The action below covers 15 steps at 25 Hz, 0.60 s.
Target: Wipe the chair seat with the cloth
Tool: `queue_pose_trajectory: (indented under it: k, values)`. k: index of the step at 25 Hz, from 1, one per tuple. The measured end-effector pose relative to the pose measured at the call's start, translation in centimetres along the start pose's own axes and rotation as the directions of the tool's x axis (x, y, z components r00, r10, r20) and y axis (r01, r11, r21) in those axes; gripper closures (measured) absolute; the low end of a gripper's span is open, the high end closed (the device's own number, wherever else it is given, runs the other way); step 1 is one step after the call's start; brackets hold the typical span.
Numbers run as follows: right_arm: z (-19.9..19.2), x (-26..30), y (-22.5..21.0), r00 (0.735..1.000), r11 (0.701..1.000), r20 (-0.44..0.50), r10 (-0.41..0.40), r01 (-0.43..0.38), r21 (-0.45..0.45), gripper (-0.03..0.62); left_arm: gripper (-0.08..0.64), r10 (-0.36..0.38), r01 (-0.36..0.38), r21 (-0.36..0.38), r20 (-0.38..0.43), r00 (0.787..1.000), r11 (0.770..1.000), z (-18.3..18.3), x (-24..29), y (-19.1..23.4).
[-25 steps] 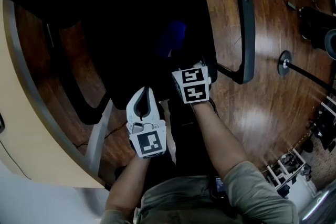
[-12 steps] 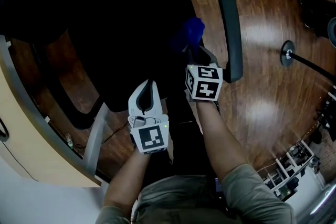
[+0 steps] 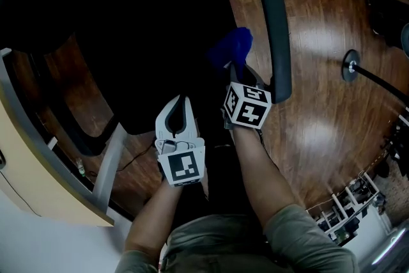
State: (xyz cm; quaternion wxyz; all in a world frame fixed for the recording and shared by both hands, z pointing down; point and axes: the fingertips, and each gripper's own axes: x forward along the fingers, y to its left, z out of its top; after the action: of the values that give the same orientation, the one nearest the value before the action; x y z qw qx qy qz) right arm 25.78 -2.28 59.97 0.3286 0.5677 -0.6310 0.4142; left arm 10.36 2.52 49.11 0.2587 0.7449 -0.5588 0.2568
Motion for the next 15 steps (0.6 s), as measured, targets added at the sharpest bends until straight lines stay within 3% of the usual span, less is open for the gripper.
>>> queue_pose_trajectory:
  k: [9,15]
  values:
    - [0.1,0.7,-0.4,1.000,1.000,0.003,0.002,-0.002,-0.009,0.515,0.555,0.133,-0.134,-0.055,-0.011,0.991,0.989,-0.7,-1.1,2.9]
    - [1.6,-1.1,1.2,0.997,0.999,0.078,0.018,-0.014,-0.053,0.515,0.555,0.188,-0.187,-0.079,-0.002,0.982,0.979,-1.0,-2.9,4.9]
